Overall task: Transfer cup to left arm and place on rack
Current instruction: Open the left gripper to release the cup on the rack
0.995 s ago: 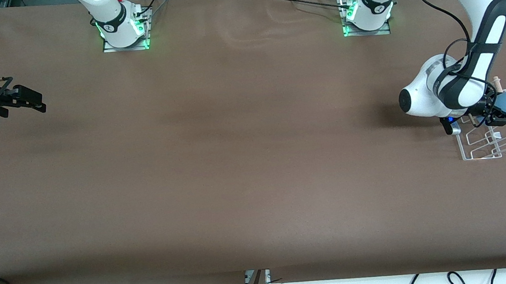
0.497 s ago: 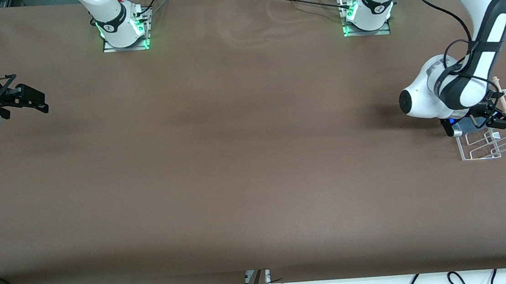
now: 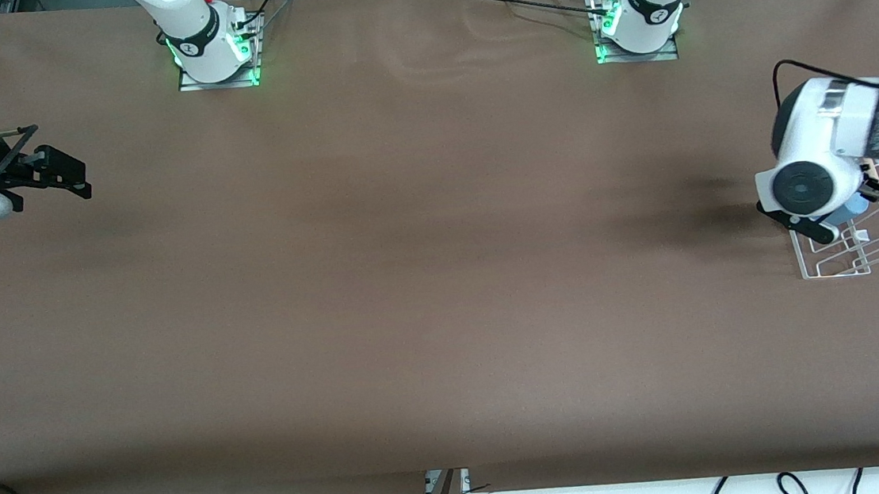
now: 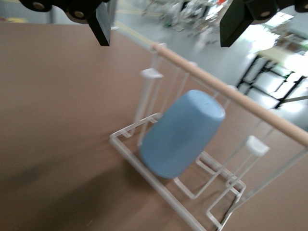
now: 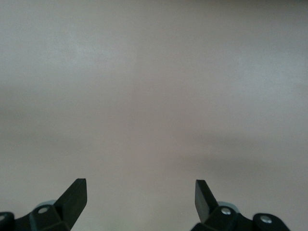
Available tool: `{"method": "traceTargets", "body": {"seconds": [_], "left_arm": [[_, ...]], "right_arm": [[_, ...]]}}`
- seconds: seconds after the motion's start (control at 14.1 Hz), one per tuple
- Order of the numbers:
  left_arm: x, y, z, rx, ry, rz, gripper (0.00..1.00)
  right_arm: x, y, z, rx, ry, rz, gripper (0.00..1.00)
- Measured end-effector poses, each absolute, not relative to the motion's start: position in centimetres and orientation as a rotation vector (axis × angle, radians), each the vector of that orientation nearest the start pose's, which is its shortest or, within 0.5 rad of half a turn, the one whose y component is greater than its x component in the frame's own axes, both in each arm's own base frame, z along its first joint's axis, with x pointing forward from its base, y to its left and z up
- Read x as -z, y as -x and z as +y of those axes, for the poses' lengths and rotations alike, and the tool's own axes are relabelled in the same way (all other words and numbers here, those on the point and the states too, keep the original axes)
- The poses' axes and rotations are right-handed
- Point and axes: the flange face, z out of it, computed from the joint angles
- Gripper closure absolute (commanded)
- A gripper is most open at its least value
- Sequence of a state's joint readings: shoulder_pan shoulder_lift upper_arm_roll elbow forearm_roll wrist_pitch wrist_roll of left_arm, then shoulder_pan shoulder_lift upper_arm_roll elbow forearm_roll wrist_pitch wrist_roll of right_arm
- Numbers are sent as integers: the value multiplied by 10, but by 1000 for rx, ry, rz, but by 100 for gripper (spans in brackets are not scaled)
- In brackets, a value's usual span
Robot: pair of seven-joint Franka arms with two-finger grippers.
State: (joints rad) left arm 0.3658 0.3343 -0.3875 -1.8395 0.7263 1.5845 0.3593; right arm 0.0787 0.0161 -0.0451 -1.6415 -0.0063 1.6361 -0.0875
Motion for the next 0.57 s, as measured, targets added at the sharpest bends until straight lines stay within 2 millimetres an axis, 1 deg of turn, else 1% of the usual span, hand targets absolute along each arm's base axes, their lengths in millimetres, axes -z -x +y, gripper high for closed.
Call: {"method": "traceTargets", "body": {"seconds": [0.14, 0.21, 0.28, 0.43, 0.57], "left_arm": [[-364, -582, 61, -788, 2594, 719, 0], [-378, -588, 54, -765, 2670, 697, 0], [-395, -594, 43, -740, 2730, 688, 0], [-435, -608, 12, -678, 2776, 710, 0], [-476, -617, -25, -596, 2789, 760, 0]], "right_arm": [[-587, -563, 18, -36, 3142, -191, 1], [-587, -563, 18, -36, 3142, -191, 1], [-587, -563, 18, -36, 3142, -189, 1], [-587, -563, 16, -35, 3143, -185, 1], [-587, -563, 16, -35, 3143, -184, 1]]}}
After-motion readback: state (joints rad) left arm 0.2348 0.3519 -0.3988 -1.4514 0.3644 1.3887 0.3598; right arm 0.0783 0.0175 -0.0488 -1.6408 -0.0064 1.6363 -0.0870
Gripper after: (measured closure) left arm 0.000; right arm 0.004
